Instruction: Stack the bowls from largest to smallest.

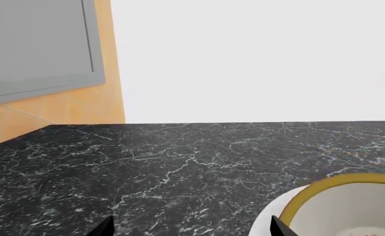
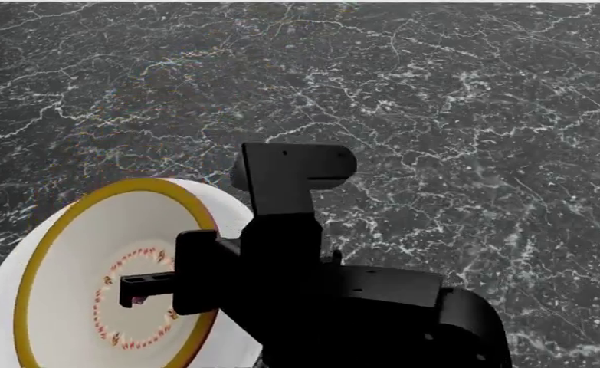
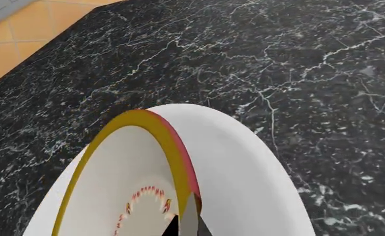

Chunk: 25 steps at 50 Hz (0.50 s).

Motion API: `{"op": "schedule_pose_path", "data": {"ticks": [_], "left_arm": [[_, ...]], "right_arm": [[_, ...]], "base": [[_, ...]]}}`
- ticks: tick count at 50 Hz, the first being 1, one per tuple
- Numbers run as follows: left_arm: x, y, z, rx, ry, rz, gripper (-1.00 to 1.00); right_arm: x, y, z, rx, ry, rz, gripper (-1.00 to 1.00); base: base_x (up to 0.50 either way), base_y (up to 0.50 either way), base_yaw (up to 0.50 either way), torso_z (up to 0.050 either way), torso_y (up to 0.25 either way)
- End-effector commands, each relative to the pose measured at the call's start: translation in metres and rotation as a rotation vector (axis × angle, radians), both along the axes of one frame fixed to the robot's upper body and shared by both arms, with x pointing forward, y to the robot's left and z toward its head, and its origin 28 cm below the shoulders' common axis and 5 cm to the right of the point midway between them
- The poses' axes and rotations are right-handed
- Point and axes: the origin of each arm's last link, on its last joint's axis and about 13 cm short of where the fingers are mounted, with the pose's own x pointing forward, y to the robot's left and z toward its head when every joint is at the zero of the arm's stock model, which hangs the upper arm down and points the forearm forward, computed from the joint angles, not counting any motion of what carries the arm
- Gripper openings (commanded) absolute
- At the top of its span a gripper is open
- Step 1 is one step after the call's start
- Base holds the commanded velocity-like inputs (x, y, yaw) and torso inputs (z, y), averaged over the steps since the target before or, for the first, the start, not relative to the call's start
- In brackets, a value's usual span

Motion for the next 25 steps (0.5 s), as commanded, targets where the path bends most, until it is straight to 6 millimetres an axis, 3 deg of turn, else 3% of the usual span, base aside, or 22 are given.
{"op": "schedule_pose_path", "data": {"ticks": [1,12,24,25], "left_arm": [[-0.001,0.002,0.001,-0.002,-0.020,0.013,1.00],[0.000,0.002,0.002,0.000,-0.020,0.010,1.00],[-0.001,0.000,0.003,0.003,-0.022,0.005,1.00],[-0.001,0.000,0.003,0.003,-0.022,0.004,1.00]], "right_arm": [[0.004,0.007,-0.016,0.024,0.025,0.010,-1.00],[0.016,0.004,-0.022,0.025,0.046,-0.040,-1.00],[0.012,-0.005,-0.021,-0.006,0.059,-0.063,-1.00],[0.012,-0.005,-0.019,-0.002,0.059,-0.065,1.00]], "base": [[0.00,0.00,0.00,0.000,0.000],[0.00,0.00,0.00,0.000,0.000],[0.00,0.00,0.00,0.000,0.000],[0.00,0.00,0.00,0.000,0.000]]}}
